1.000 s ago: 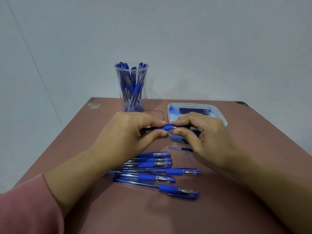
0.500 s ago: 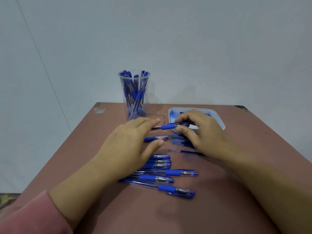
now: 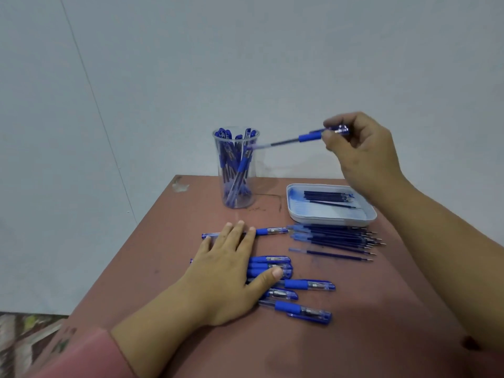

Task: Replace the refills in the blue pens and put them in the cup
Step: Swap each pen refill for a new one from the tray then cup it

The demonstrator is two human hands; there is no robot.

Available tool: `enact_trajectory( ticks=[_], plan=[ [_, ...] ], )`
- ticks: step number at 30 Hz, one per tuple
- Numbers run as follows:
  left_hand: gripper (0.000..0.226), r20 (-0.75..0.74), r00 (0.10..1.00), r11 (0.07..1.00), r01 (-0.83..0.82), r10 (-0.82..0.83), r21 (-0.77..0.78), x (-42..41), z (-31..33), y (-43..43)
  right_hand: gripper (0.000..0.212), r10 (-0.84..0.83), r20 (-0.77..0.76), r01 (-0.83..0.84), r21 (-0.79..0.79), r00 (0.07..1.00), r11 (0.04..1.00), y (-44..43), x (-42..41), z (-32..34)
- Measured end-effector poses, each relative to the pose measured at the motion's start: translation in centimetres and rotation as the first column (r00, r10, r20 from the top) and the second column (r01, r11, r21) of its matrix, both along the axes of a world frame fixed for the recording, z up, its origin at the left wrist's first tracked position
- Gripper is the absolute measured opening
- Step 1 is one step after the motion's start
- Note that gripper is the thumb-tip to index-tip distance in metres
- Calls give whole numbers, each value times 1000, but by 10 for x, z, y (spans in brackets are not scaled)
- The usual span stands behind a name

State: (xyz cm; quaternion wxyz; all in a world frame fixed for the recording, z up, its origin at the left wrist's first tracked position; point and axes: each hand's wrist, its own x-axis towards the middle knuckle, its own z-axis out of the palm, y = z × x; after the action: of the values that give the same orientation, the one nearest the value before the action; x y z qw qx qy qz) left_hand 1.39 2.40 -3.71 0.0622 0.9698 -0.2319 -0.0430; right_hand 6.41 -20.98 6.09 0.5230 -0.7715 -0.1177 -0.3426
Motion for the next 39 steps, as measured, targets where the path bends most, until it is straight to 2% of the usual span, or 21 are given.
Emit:
enact_trajectory(
  ticks=[4,11,16,19,21,25,27,31,33,36,39],
  plan=[
    [96,9,1000,1000,4,-4,15,1,1,0,12,-44,89,41,32,995,999,9,31,23],
    [98,34,999,1000,15,-15,11,4,-2,-1,28,21,55,-17,-65,998,998,40,74,29],
    [97,11,1000,1000,10,-11,12,3,0,-1,17,14,21,-11,-115,1000,993,58,91,15],
    [98,13,1000,1000,9,-9,8,3,0,-1,9,-7,-19,2,-223,1000,975,62,96,4],
    [98,9,1000,1000,7,-7,2,2,0,-1,13,-25,-35,12,-324,999,946,61,94,-1],
    [97,20,1000,1000,3,-3,3,2,-1,-2,14,-34,-56,10,-369,998,929,48,68,-11],
    [97,25,1000,1000,4,-4,7,2,-1,-2,10,-4,-134,-61,-483,991,873,36,45,-21],
    [99,35,999,1000,14,-15,9,2,-2,-2,11,-17,-358,-268,-728,934,631,17,12,-47],
    [100,37,999,1000,11,-11,5,2,-2,-2,20,-45,-362,-283,-794,931,538,13,10,-59],
    [98,34,999,1000,3,-3,-17,1,-1,-2,31,-77,-332,-261,-846,940,465,17,11,-66],
    [98,37,999,1000,2,-1,-18,1,-1,-2,29,-89,-305,-246,-882,948,403,24,11,-68]
  ],
)
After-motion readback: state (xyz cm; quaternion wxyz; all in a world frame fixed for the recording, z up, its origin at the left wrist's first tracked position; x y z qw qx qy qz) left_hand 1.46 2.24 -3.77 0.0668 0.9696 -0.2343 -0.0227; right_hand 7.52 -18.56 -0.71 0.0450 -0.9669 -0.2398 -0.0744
